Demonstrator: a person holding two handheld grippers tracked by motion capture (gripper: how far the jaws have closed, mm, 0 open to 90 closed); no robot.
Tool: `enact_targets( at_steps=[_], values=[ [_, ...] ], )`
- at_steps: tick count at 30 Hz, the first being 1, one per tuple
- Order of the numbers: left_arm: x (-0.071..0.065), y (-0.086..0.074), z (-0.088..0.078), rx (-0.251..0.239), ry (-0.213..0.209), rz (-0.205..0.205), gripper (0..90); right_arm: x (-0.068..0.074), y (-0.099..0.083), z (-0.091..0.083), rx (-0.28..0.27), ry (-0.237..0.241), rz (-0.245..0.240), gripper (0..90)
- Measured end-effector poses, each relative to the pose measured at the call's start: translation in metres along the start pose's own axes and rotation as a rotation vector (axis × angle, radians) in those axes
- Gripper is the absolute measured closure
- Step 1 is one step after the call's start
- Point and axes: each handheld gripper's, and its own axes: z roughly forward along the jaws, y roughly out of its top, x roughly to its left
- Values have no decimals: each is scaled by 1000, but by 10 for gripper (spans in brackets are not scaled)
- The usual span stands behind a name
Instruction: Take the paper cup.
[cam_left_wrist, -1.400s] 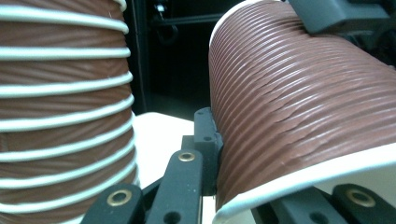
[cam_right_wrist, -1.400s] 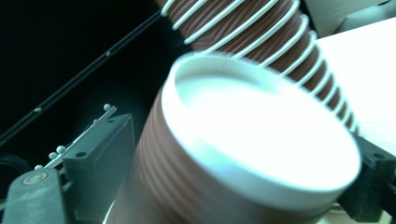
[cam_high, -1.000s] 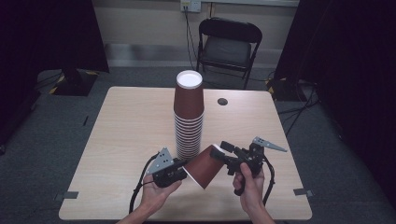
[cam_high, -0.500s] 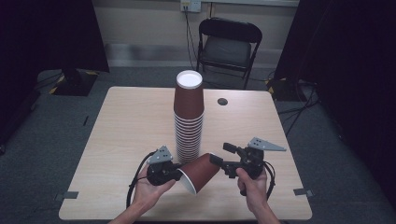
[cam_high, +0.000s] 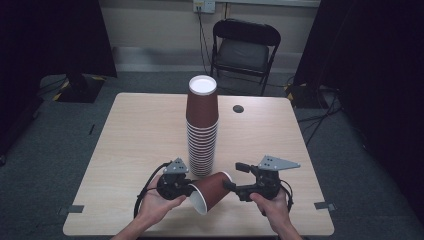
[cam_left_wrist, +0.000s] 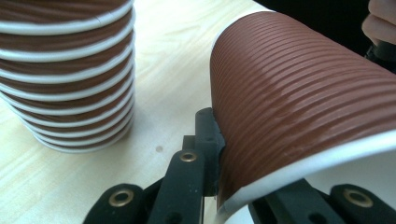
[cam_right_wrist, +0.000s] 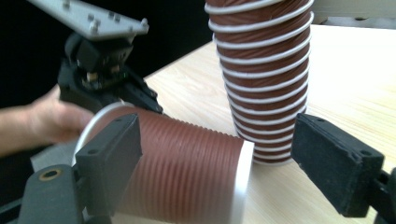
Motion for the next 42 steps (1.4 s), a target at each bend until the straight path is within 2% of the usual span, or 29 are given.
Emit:
enact_targets(
  at_steps=[2,3,4,5,9,11,14,15,16,18,19,20,22,24,25,26,27,28,30,31,32,34,35,36,37,39,40,41,42],
  values=[
    [1,1,-1,31,-18,8,862,3,-1,-1,15,-5,-46,164],
    [1,1,-1,43,-32,-2,863,5,-2,0,34,1,-87,164],
    [1,1,-1,43,-32,-2,862,5,-2,0,34,1,-87,164],
    [1,1,-1,54,-36,5,862,9,-3,1,58,16,-127,164],
    [2,0,0,93,-56,-13,862,17,-6,6,100,42,-207,149],
    [2,0,1,110,-69,-7,862,21,-8,8,116,51,-243,136],
    [1,1,2,131,-77,-13,862,25,-9,10,134,70,-279,135],
    [2,2,2,143,-75,-8,862,29,-10,12,159,84,-329,135],
    [2,3,2,140,-73,-19,862,29,-10,12,159,84,-329,135],
    [3,5,3,161,-79,-25,863,33,-11,15,184,87,-369,135],
    [4,8,4,184,-83,-35,863,38,-14,18,205,83,-414,134],
    [4,8,4,184,-83,-35,863,38,-14,18,205,83,-414,134],
    [4,10,4,186,-83,-38,863,42,-16,21,225,83,-469,135],
    [4,13,5,211,-73,-36,862,46,-18,24,242,59,-519,130],
    [4,14,6,229,-87,-43,863,48,-19,24,243,61,-546,136],
    [4,15,7,246,-76,-38,863,49,-20,25,246,64,-567,128],
    [4,15,7,254,-77,-39,863,52,-20,26,254,50,-607,129],
    [5,16,8,261,-83,-48,863,52,-20,26,254,50,-607,129],
    [5,17,9,271,-89,-43,863,55,-21,27,256,45,-638,129],
    [5,18,10,286,-73,-39,863,56,-22,28,259,44,-650,129],
    [5,18,11,278,-84,-58,863,56,-22,28,264,44,-667,127],
    [6,20,11,286,-96,-62,863,57,-24,30,289,39,-691,108],
    [7,22,13,285,-109,-79,863,60,-27,32,287,5,-732,96],
    [7,22,13,285,-109,-79,864,60,-27,32,287,5,-732,96],
    [7,22,14,294,-116,-76,864,62,-29,34,291,-13,-757,86],
    [6,24,15,304,-102,-80,864,62,-29,36,302,-13,-767,83],
    [7,25,15,296,-107,-95,864,65,-29,38,297,-35,-816,76],
    [8,27,15,270,-122,-132,863,66,-29,39,281,-45,-825,75],
    [8,27,15,270,-122,-132,865,66,-29,39,281,-45,-825,75]
  ],
)
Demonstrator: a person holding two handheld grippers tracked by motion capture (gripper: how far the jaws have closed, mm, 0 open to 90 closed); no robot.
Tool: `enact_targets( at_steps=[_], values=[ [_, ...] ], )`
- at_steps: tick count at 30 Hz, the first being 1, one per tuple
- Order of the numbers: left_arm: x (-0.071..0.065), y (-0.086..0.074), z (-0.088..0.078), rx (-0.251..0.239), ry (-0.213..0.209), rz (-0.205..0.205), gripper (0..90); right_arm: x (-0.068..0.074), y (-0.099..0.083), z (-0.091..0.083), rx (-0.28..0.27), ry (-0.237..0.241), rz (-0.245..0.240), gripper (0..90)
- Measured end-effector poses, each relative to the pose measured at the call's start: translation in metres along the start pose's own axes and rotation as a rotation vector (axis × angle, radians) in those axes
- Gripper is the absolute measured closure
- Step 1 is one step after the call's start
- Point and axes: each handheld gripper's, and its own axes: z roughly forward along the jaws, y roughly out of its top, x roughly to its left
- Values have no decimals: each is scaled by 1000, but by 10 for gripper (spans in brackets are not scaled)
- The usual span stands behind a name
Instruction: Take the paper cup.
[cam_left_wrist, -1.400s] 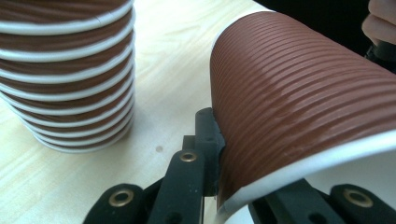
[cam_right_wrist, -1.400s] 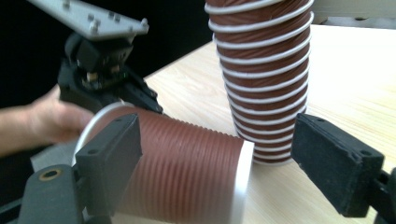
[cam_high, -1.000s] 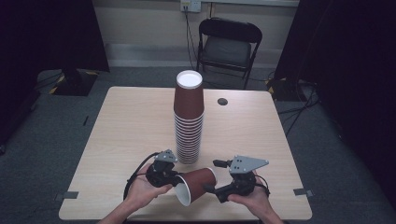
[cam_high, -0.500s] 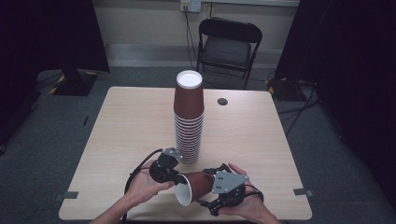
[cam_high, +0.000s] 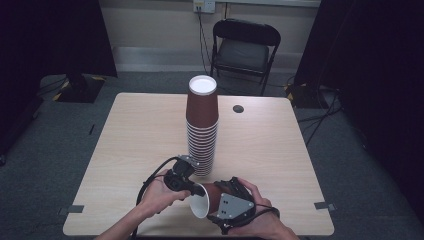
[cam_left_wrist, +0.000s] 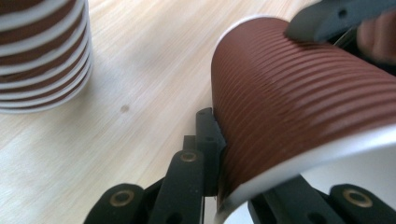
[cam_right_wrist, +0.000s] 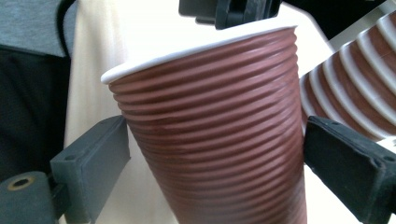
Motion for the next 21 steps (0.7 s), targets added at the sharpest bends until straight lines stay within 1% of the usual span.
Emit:
enact_targets(
  at_steps=[1,3,4,5,8,10,11,12,14,15,16,17,18,19,20,21],
  values=[
    [-1,3,-1,5,18,-7,866,-4,1,0,-9,6,6,74],
    [-2,4,0,7,18,-6,866,-5,2,1,-2,2,5,72],
    [-3,6,0,18,31,2,866,-4,2,2,1,2,-3,72],
    [-3,6,1,17,25,-6,867,-3,2,4,1,-12,-15,70],
    [-7,8,5,25,19,3,867,-2,3,7,10,-4,-12,70],
    [-8,9,7,26,20,-7,868,-1,3,10,19,-6,-16,71],
    [-7,9,7,35,20,3,868,0,3,11,24,-10,-14,70],
    [-7,9,7,31,18,-10,868,0,3,12,25,-13,-14,71],
    [-7,10,7,28,13,-18,868,-1,3,13,23,-22,-15,70],
    [-7,12,8,30,1,-9,867,-3,4,14,23,-5,-20,72],
    [-7,12,8,30,1,-9,866,-3,4,14,23,-5,-20,72],
    [-9,13,9,37,13,-2,866,-4,5,15,23,7,-17,72],
    [-10,15,9,36,15,7,862,-5,7,18,25,26,-17,73],
    [-12,16,9,31,24,16,859,-5,8,19,27,31,-22,71],
    [-13,17,9,23,17,11,857,-5,11,21,27,20,-31,71],
    [-12,17,8,27,19,16,853,-5,12,22,20,20,-34,69]
  ],
)
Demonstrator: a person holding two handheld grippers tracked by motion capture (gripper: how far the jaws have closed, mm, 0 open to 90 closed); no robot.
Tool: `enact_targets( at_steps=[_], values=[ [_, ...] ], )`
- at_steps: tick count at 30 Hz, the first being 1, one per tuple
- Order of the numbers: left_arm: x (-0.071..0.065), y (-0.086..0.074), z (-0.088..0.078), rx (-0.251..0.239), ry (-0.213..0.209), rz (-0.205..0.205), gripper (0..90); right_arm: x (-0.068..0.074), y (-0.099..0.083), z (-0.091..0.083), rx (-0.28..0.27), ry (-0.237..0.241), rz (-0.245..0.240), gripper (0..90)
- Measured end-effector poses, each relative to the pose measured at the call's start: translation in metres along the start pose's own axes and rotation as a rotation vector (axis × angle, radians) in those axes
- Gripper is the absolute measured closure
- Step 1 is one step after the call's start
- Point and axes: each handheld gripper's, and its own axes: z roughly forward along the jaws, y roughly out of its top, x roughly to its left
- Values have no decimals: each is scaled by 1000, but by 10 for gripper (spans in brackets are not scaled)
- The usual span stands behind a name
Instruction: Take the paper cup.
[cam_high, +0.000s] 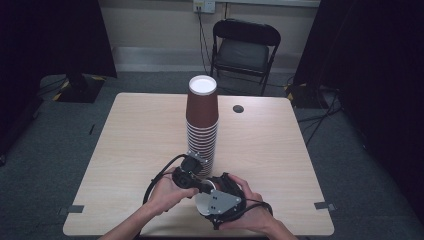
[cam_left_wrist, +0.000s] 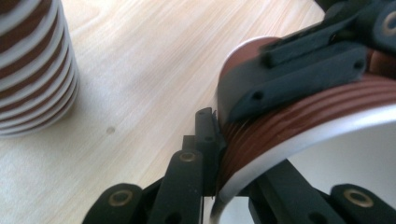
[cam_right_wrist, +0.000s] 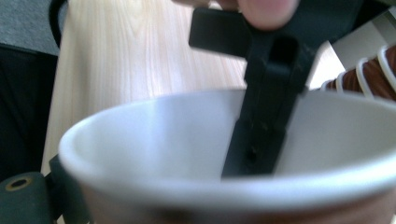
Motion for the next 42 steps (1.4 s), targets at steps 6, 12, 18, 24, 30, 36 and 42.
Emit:
enact_targets(
  at_steps=[6,12,18,24,30,36,42],
  values=[
    [1,-4,-2,-16,-1,8,854,0,2,1,-6,8,15,83],
    [4,-7,2,-50,-11,7,823,0,-2,0,-6,7,43,105],
    [4,-13,6,-87,-12,32,749,-5,-6,-8,-42,9,82,108],
    [5,-19,5,-108,-10,35,628,-6,-11,-8,-41,13,114,109],
    [6,-25,8,-151,-5,41,528,-10,-18,-11,-53,24,180,110],
    [2,-28,5,-208,34,67,463,-11,-20,-12,-57,25,201,110],
    [0,-30,0,-252,76,71,385,-14,-23,-13,-69,20,239,109]
  ],
)
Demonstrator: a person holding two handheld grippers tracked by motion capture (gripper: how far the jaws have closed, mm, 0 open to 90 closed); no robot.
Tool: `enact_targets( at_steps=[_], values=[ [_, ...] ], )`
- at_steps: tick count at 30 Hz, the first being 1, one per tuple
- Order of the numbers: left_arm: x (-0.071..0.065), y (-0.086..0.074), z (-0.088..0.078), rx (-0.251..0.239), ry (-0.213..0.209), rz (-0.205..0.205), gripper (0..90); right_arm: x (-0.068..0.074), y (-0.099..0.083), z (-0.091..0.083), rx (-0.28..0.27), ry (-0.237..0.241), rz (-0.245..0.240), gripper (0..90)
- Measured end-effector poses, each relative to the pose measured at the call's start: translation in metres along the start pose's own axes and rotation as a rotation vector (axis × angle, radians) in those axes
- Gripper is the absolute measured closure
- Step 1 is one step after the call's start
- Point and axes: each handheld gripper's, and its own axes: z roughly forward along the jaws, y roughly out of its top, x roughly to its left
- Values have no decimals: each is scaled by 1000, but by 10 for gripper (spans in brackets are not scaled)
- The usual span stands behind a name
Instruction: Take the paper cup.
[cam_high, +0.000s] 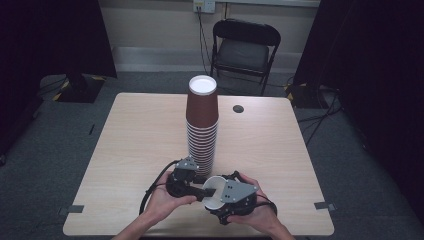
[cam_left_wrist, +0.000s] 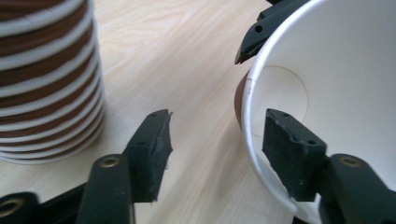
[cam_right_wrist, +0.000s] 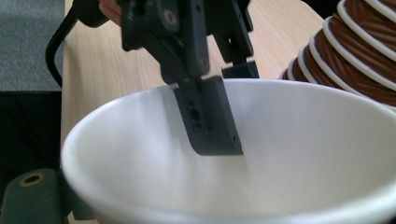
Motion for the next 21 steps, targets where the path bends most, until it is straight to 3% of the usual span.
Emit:
enact_targets(
  at_steps=[2,9,15,16,21],
  values=[
    [2,0,-1,-17,-2,-23,327,-3,-1,-1,-11,4,30,109],
    [2,0,-7,-45,26,-12,241,-8,-3,-3,-24,8,69,109],
    [2,-2,-14,-94,63,24,214,-11,-3,-1,-31,9,102,109],
    [2,-2,-17,-110,85,42,212,-13,-3,-1,-37,12,120,109],
    [1,-4,-22,-155,118,86,183,-15,-5,-1,-31,-2,135,109]
  ],
)
